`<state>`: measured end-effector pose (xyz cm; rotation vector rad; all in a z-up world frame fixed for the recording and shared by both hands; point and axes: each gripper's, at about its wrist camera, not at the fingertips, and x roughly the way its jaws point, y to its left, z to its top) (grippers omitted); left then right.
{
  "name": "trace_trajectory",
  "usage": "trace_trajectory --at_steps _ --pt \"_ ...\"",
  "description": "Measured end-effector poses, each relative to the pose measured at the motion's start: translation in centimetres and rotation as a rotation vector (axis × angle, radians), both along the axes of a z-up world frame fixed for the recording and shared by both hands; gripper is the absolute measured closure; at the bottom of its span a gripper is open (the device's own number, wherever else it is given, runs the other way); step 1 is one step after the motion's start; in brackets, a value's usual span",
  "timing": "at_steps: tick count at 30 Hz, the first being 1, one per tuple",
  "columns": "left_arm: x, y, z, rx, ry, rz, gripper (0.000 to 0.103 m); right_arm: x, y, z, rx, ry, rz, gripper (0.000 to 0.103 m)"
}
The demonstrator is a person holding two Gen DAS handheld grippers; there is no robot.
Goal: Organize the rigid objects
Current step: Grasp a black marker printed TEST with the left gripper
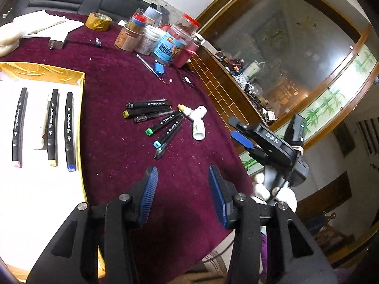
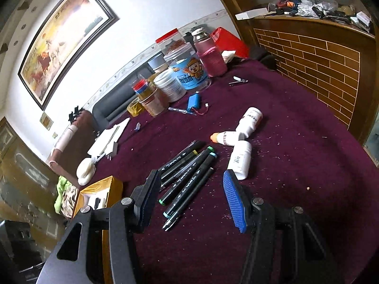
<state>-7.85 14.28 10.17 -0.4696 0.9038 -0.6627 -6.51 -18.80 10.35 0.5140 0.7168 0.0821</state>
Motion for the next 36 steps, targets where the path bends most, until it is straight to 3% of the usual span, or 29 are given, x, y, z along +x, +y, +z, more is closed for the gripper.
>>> trace_trajectory --at_steps 5,13,22,27,28,30,31,36 --pt "0.0 -0.5 -0.3 0.028 -0.011 0.011 0.061 -0.6 -0.4 0.6 -0.02 -0.028 0.001 0.052" --pt "1.4 -2.8 -1.7 0.099 -0.003 -0.01 0.061 0.4 -2.0 -1.4 -0.025 0.026 -0.015 0.05" --pt "4.4 -11.3 -4.3 0.416 -0.126 -0.094 0.062 2.3 -4.8 -5.2 0.01 0.128 -0.043 0.05" --pt "6.7 -15.1 -6.6 0.527 -0.12 -0.136 0.062 3.1 -6.0 -6.0 0.027 0.141 -0.05 0.05" --pt "7.3 -15.9 -7.2 0.562 -0.122 -0.14 0.066 3.3 -6.2 -6.1 0.025 0.141 -0.051 0.05" --pt "8.0 -16.8 -8.4 0.627 -0.118 -0.133 0.087 3.8 -6.6 -6.1 0.02 0.139 -0.05 0.05" --pt "7.9 -16.7 -8.4 0.635 -0.141 -0.118 0.089 4.0 -6.8 -6.2 0.021 0.141 -0.05 0.05" --pt "7.0 -14.4 -8.5 0.578 -0.087 -0.126 0.09 5.5 -7.2 -6.7 0.014 0.155 -0.043 0.05"
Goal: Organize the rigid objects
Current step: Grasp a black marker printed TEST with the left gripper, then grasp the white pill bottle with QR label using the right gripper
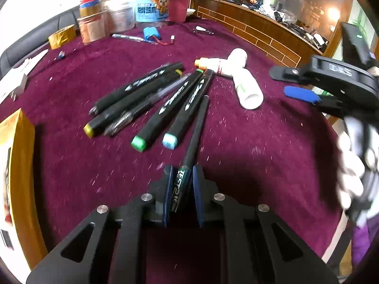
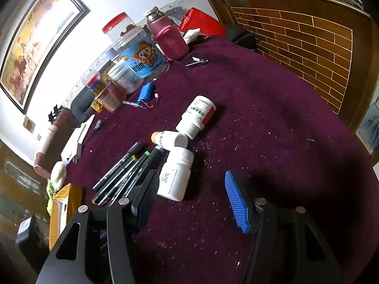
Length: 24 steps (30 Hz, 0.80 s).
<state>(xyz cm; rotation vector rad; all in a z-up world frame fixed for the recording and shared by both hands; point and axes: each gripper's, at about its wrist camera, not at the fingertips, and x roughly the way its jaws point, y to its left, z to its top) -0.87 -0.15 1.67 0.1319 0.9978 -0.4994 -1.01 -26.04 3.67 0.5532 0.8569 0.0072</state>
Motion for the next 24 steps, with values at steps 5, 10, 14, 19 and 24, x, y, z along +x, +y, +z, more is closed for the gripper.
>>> trace_trajectory --at_steps 5,10,14,19,24 --pt "-2.3 2.7 0.2 -0.069 0.078 0.023 0.091 1.0 0.9 -1.1 0.017 0.024 0.041 0.05" --pt "-3.2 2.6 1.5 -0.104 0.055 0.032 0.091 1.7 2.1 -1.7 0.007 0.041 0.065 0.05" --pt "-1.8 -0.2 0.6 -0.046 0.029 0.02 0.068 3.0 3.1 -2.1 -0.031 0.071 0.05 0.05" --pt "-2.5 -2.7 -0.2 0.063 -0.073 -0.008 0.095 4.1 3.9 -2.0 -0.115 0.085 0.058 0.054" --pt "-3.2 0.2 0.4 -0.091 0.028 0.019 0.098 2.6 3.2 -1.9 -0.104 0.083 0.1 0.074"
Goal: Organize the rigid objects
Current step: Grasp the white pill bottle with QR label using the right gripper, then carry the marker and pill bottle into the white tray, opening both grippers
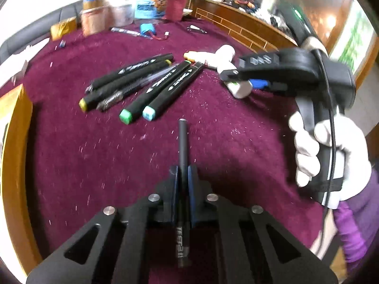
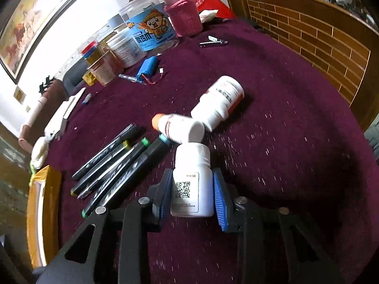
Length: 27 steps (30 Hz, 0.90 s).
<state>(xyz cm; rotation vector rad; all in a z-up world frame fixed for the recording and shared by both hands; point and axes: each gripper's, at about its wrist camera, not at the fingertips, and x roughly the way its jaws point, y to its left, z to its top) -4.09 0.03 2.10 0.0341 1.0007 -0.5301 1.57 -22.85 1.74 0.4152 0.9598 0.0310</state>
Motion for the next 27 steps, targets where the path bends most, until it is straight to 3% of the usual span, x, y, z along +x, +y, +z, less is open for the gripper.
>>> trace_trajectory --at_steps 7,14,23,27 --pt "-2.6 3.7 2.4 -0.217 0.011 0.039 0.097 -4.6 -0.8 2.2 0.118 -0.063 0.046 0.074" --pt "-5.0 8.4 5.9 -0.402 -0.065 0.079 0.097 -7.7 2.6 6.1 0.157 -0.147 0.153 0.074" --pt "-6.9 18.0 9.4 -0.472 -0.146 0.215 0.097 -7.5 11.9 8.1 0.233 -0.154 0.368 0.073" --pt "-6.2 23.3 9.0 -0.428 -0.149 0.328 0.097 -6.3 17.1 8.3 0.254 -0.128 0.463 0.073"
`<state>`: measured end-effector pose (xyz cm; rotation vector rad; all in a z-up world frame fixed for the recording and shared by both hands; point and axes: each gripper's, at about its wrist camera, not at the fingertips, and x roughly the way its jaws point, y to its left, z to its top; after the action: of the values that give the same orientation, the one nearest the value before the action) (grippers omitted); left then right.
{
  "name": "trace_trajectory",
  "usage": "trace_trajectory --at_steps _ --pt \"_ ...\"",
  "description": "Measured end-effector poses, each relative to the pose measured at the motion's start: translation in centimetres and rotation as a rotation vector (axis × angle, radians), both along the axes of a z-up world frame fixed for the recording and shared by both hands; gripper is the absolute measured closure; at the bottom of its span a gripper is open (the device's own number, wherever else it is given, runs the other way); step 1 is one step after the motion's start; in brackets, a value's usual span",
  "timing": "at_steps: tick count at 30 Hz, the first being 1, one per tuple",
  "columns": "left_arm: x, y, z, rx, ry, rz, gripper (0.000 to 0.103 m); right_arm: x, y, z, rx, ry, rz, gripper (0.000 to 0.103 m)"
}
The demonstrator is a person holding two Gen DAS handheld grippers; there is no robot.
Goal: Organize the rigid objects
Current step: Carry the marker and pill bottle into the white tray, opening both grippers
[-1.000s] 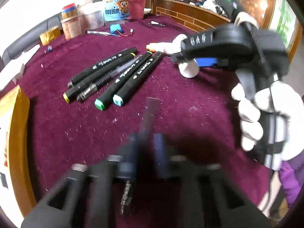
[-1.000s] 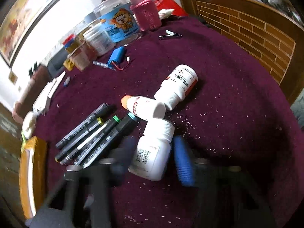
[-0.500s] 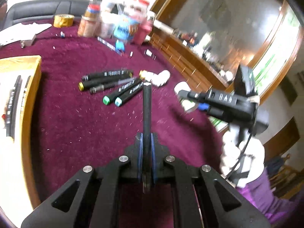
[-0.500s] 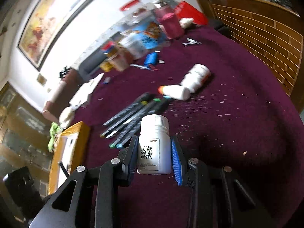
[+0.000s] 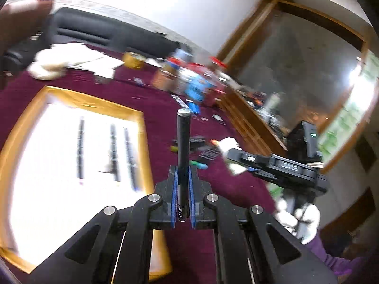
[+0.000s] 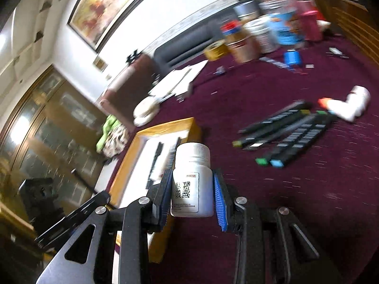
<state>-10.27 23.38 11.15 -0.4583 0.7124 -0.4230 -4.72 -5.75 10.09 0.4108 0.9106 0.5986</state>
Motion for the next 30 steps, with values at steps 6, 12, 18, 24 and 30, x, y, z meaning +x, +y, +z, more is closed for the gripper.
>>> trace_trajectory --at_steps 6,12,18,24,30 --pt "3.3 6.2 -2.5 0.013 0.076 0.109 0.097 2.6 8.6 -1.3 -0.008 0.05 0.116 0.073" --pt "7.7 9.8 -6.3 -0.028 0.192 0.153 0.097 5.8 15.9 -3.9 0.015 0.155 0.202 0.073" --pt "10.4 11.5 -8.2 -0.02 0.256 0.181 0.097 8.5 21.1 -7.0 0.019 0.24 0.237 0.073" --pt "11.2 12.3 -9.0 -0.012 0.278 0.23 0.097 9.4 23.5 -7.9 -0.074 0.208 0.221 0.072" --pt "10.0 12.9 -7.9 -0.03 0.245 0.267 0.083 9.6 22.8 -6.5 -0.1 0.162 0.199 0.062"
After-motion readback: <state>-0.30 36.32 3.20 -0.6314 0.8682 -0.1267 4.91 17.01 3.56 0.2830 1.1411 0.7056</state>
